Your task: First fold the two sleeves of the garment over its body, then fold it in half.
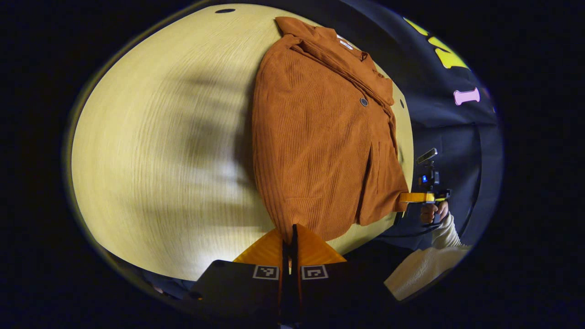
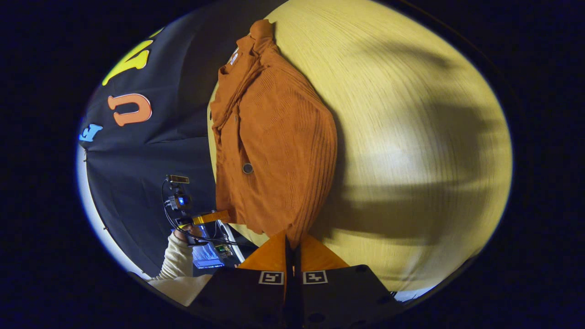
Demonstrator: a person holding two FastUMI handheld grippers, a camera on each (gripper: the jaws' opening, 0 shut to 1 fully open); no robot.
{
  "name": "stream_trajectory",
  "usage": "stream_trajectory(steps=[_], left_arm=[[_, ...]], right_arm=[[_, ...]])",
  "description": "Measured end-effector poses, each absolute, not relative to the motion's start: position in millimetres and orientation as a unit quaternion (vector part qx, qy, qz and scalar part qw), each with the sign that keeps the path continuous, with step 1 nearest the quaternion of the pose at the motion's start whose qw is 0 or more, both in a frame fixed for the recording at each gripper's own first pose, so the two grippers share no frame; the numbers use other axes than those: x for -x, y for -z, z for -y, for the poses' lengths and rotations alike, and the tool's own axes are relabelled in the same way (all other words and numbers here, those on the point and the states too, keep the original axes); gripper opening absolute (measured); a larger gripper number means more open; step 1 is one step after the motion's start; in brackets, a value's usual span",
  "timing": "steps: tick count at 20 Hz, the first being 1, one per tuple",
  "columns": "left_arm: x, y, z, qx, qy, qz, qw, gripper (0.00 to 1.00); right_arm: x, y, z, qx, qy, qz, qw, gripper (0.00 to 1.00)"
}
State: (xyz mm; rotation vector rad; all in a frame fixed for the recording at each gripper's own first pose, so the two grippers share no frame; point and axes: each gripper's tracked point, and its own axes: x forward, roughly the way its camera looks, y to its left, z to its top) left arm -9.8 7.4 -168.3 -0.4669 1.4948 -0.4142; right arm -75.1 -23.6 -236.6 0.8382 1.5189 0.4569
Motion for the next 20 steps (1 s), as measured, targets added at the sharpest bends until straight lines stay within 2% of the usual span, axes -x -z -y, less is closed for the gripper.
stream_trajectory(steps=[9, 14, 17, 20], left_arm=[[-33.1, 122.6, -2.1, 0.103, 0.216, -0.655, 0.717, 0.04], [-93.0, 70.4, 32.7, 0.059, 0.292, -0.565, 0.769, 0.04], [-117.2, 79.2, 35.1, 0.032, 0.295, -0.532, 0.793, 0.04], [-169.5, 65.8, 22.9, 0.039, 0.284, -0.508, 0.813, 0.04]], right_arm=[[28.6, 170.2, 11.8, -0.352, -0.239, -0.631, 0.649, 0.0], [-6.9, 126.8, -2.5, -0.345, -0.264, -0.594, 0.677, 0.0], [-41.9, 108.6, -4.6, -0.325, -0.26, -0.575, 0.704, 0.0], [-94.2, 75.3, -5.0, -0.334, -0.255, -0.548, 0.723, 0.0]])
